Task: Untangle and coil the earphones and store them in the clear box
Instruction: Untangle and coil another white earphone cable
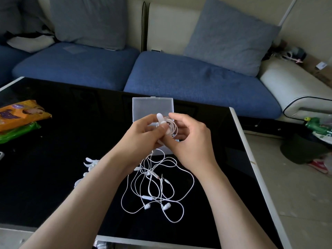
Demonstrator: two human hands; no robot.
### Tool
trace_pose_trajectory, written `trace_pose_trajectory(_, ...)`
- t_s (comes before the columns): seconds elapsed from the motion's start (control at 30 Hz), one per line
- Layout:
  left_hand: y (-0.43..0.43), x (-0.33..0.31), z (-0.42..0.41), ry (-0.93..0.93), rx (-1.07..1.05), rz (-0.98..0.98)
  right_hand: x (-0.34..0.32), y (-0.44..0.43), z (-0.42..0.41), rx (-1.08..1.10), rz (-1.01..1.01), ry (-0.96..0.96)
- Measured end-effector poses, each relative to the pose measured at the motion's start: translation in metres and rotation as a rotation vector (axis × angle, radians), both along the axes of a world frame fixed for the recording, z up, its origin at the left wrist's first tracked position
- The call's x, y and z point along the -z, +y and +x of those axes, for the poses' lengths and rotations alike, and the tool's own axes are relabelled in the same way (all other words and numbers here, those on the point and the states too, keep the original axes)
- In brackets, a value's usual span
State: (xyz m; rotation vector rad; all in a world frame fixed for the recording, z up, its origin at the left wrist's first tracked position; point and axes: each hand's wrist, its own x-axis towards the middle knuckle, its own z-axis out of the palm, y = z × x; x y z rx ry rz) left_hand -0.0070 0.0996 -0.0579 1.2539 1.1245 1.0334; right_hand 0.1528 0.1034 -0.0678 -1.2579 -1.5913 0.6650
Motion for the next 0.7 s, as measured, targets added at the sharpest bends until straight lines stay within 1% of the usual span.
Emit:
trace_pose_trajectory(0.07, 0.0, 0.0, 0.0, -0.039, -0.002, -0.021, 0.0, 0.0, 0.001, 0.016, -0.013, 0.005)
trace_pose_trajectory(0.1, 0.0, 0.0, 0.0, -0.03, 0.001, -0.013, 0.0, 0.0, 0.002, 0.019, -0.018, -0.001)
trace_pose_trajectory(0.2, 0.0, 0.001, 0.0, 0.062, -0.004, 0.043, 0.001, 0.0, 0.004, 0.01, -0.032, -0.022)
trace_pose_trajectory(0.3, -0.002, 0.001, 0.0, 0.106, 0.005, 0.081, 0.001, 0.0, 0.004, -0.015, -0.057, 0.047)
trace_pose_trajectory(0.4, -0.004, -0.001, 0.001, 0.131, -0.016, 0.129, 0.003, 0.003, 0.008, 0.01, -0.035, 0.032)
trace_pose_trajectory(0.5, -0.004, -0.001, 0.001, 0.092, -0.086, 0.139, 0.003, 0.002, 0.011, 0.074, -0.012, 0.022)
trace_pose_trajectory(0.63, -0.004, -0.002, 0.0, -0.028, -0.132, 0.07, 0.002, -0.002, 0.009, 0.033, -0.026, 0.095)
trace_pose_trajectory(0.7, -0.005, -0.005, 0.0, -0.078, -0.138, 0.036, 0.003, -0.001, 0.009, 0.025, 0.024, 0.03)
